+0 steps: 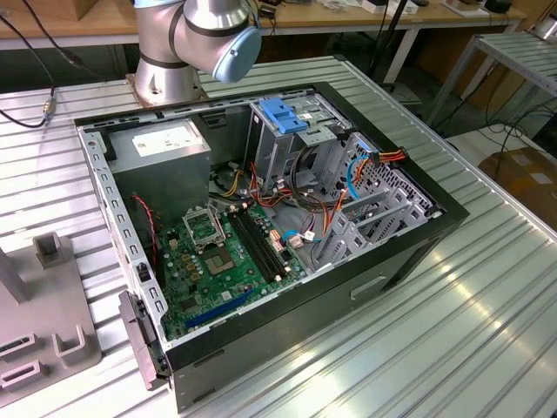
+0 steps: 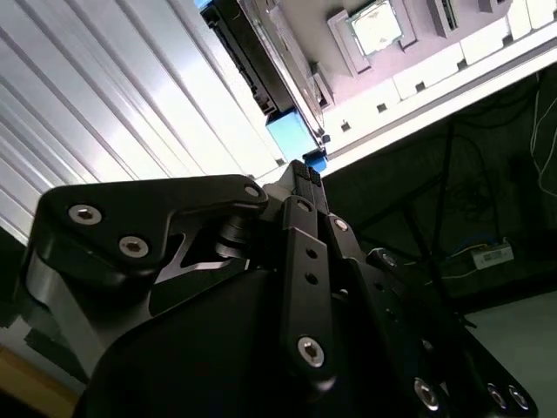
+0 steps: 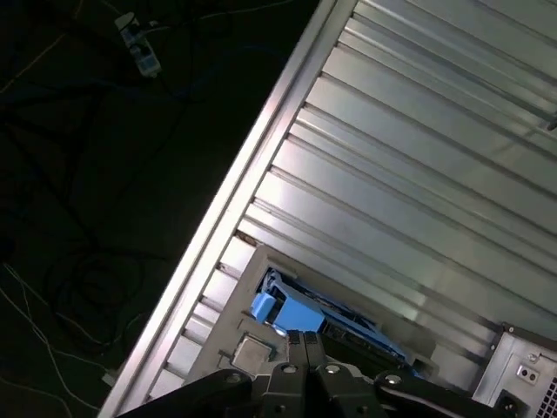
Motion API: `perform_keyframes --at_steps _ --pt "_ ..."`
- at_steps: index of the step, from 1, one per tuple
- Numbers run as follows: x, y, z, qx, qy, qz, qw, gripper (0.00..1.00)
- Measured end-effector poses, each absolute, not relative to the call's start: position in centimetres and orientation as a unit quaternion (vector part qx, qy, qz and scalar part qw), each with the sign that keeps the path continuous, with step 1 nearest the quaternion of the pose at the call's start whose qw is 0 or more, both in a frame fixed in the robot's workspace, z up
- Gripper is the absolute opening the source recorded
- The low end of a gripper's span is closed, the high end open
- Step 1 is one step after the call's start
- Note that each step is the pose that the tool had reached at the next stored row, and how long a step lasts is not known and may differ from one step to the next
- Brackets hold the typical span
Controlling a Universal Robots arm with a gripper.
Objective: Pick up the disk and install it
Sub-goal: 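Pick up the disk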
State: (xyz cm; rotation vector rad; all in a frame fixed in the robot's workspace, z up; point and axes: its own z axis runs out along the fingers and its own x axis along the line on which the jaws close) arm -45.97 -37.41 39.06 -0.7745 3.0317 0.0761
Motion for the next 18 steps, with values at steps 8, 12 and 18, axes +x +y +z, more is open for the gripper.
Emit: perform_keyframes --at_steps 8,12,18 --pt "-45.97 -37.41 39.06 -0.289 0.957 0.025 0.005 0.10" --pt "-45.97 -37.42 39.06 -0.305 0.952 0.025 0.004 0.10" --pt "-45.97 -37.41 39.06 -0.331 0.943 0.025 0.004 0.10"
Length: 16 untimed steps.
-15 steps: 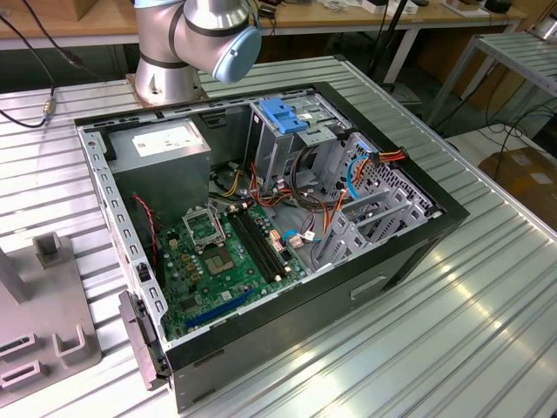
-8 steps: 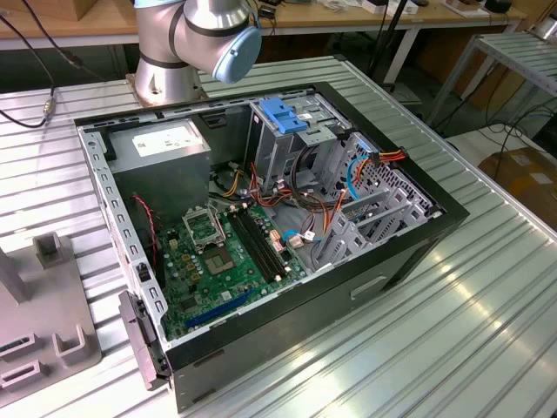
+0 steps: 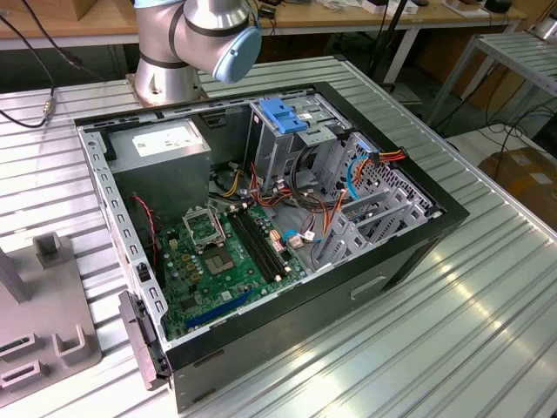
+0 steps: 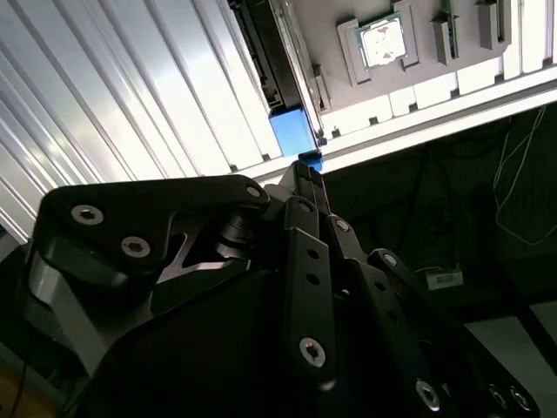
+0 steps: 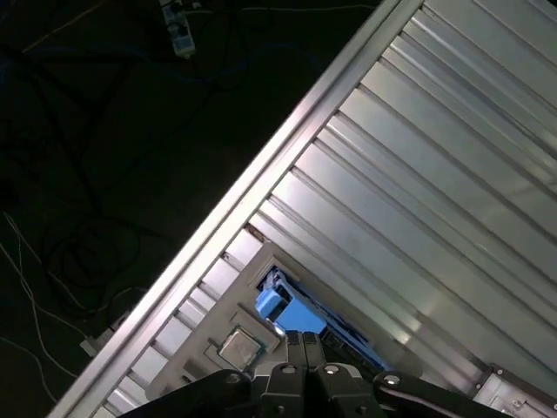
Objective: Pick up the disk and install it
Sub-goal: 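Pick up the disk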
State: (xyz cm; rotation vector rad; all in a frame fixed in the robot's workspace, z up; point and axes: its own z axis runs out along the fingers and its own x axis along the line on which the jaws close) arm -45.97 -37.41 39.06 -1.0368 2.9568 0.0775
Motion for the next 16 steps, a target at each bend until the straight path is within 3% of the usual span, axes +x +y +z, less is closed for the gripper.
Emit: perform_keyframes --at_steps 16 --pt "-45.93 -37.42 39.02 -0.403 0.915 0.022 0.000 0.10"
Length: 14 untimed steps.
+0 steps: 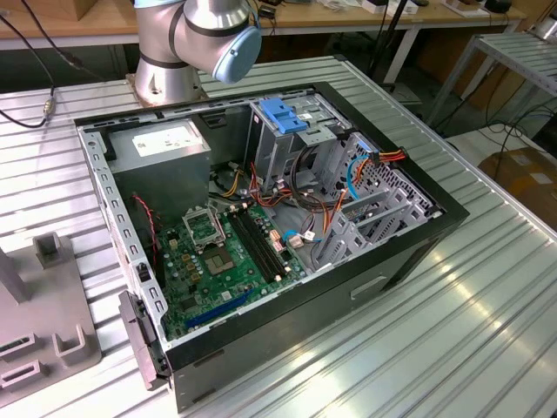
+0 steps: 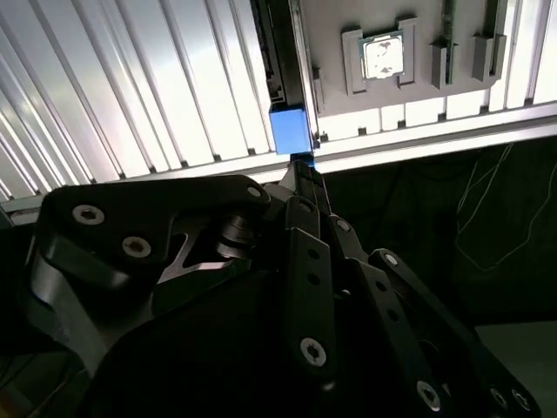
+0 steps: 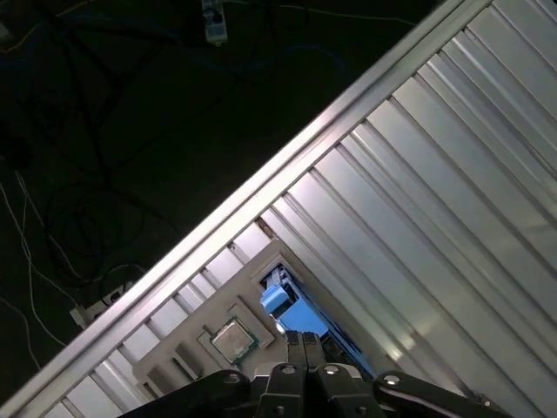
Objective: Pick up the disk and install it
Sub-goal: 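Pick up the disk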
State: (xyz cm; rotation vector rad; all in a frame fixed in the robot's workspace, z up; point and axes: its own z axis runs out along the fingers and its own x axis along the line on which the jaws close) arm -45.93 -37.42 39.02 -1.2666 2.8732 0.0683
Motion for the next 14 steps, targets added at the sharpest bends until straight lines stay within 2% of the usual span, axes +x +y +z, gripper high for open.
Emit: perform_keyframes --at_steps 14 --pt "-45.87 -37.42 38.83 -0.494 0.869 0.020 -0.003 0.10"
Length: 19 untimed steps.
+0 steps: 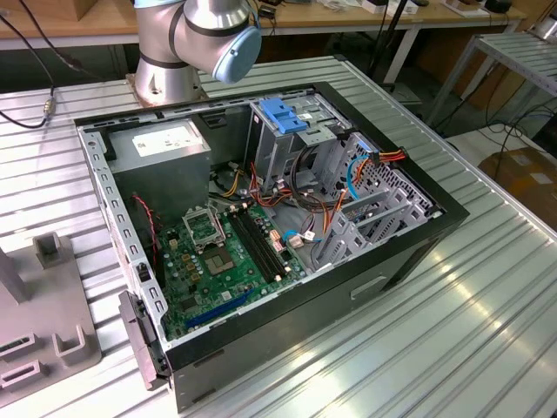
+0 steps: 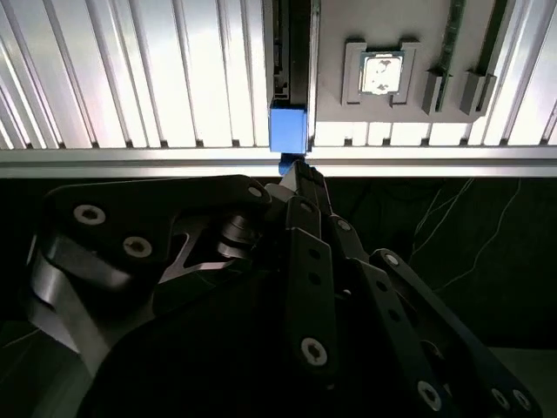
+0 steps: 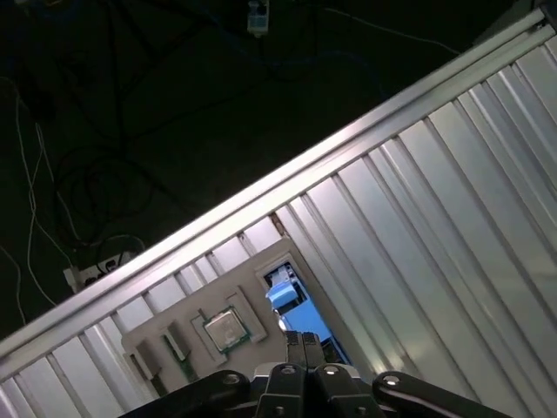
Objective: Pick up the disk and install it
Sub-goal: 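Pick up the disk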
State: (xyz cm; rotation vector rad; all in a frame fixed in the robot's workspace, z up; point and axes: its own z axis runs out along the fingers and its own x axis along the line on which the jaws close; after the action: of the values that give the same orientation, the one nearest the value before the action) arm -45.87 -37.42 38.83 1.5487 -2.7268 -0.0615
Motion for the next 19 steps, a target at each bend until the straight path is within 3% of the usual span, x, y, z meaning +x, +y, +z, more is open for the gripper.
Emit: perform_keyframes --at_steps 19 --pt "-45.87 -37.42 38.79 0.553 -0.833 -0.017 0.004 0.10"
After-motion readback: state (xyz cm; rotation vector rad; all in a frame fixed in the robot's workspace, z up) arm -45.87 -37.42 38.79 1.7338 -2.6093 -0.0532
